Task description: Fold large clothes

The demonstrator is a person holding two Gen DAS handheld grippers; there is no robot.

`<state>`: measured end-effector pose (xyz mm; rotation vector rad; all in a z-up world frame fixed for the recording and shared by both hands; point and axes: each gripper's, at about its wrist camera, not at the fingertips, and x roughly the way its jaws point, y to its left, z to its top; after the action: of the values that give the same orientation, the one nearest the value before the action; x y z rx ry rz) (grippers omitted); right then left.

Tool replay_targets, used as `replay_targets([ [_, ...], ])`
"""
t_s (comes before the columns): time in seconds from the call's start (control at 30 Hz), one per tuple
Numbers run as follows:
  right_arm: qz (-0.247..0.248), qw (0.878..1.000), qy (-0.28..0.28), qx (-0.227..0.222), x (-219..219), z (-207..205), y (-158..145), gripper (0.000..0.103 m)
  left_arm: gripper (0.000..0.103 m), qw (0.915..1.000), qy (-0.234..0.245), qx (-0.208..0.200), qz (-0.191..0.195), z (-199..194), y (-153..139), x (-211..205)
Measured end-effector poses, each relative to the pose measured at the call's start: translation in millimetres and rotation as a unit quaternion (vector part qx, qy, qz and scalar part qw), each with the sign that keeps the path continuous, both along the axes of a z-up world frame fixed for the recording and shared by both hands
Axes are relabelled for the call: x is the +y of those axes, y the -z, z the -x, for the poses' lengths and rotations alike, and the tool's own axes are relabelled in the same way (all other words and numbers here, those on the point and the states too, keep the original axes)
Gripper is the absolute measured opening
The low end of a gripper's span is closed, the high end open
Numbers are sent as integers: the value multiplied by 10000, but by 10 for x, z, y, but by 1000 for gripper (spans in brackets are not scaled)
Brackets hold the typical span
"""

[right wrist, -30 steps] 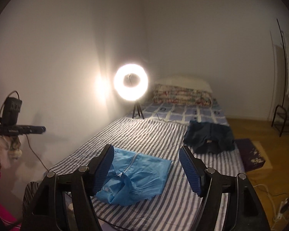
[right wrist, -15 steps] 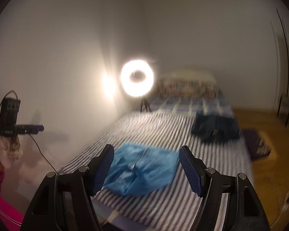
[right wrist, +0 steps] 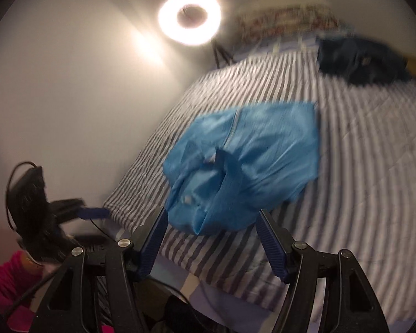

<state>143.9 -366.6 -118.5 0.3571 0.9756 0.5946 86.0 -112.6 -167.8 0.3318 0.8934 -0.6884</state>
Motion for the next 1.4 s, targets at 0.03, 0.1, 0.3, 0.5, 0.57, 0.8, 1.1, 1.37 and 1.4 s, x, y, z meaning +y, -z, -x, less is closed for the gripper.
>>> replay_targets([
  [0.03,-52,10000,-21,68,15,-35,63,69,46,9998,93,-75,-148,-29,78,-69],
  [0.1,-236,9994,-58,263,49,-136,218,69,46,9983,272,-234,-455,-67,236,-196],
  [0.3,-868,9937,-84,705,89,-370,508,69,46,9956,363,-265,-823,-268,526,-265],
  [0.5,-825,9910,-213,1033,279,-565,748,58,41,9943,475,-272,-918,-426,647,-278],
  [0.57,-884,9891,-265,1145,323,-609,833,43,20,9949,479,-171,-865,-488,675,-280],
  [0.8,-2392,9621,-19,1308,154,-661,1054,1,1,9985,382,63,-390,-572,561,-103],
  [1.1,-2501,9612,131,1154,86,-658,1159,6,0,9982,393,177,-413,-550,615,-35],
  [1.37,-1317,9874,-216,849,47,-767,700,53,22,9996,292,19,45,-497,383,-58],
  [1.4,-1282,9874,-229,894,19,-833,684,55,25,9994,336,-30,14,-495,366,-105],
])
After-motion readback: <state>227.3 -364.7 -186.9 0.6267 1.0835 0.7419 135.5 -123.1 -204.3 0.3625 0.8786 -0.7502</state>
